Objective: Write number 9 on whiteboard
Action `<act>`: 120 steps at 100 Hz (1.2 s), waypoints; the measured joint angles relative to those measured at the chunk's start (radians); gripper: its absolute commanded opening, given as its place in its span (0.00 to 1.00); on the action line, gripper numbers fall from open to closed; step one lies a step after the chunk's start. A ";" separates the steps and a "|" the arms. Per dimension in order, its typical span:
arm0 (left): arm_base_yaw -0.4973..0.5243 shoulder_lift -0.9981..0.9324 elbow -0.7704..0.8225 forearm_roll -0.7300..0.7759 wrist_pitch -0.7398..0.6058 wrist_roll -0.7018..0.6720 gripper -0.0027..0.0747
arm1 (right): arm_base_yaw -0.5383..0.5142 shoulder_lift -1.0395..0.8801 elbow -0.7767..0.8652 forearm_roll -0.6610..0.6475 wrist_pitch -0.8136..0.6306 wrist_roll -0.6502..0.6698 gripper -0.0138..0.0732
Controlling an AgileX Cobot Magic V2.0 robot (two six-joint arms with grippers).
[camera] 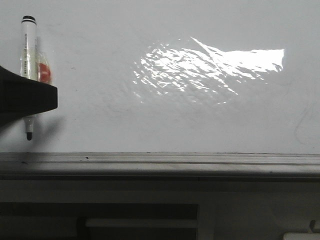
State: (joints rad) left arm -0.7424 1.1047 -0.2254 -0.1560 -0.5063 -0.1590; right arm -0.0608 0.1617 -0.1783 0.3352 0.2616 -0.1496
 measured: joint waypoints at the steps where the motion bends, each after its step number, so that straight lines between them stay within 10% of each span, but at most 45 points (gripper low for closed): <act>1: 0.000 0.000 0.000 -0.003 0.000 0.000 0.29 | 0.000 0.000 0.000 0.001 -0.002 0.000 0.11; 15: 0.000 0.008 -0.001 -0.013 0.002 0.000 0.01 | 0.037 0.000 0.000 0.019 -0.023 0.000 0.11; 53: 0.000 0.006 -0.001 0.120 0.015 0.000 0.01 | 0.403 0.223 -0.142 0.020 0.180 -0.149 0.14; 79: 0.000 -0.022 -0.012 0.431 0.013 0.000 0.01 | 0.590 0.523 -0.362 0.020 0.236 -0.174 0.55; 120: 0.000 -0.022 -0.013 0.661 0.000 0.000 0.01 | 0.878 0.773 -0.459 0.020 -0.039 -0.176 0.56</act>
State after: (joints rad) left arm -0.7424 1.0829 -0.2388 0.5048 -0.5064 -0.1590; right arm 0.8177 0.9344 -0.6376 0.3555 0.2223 -0.3257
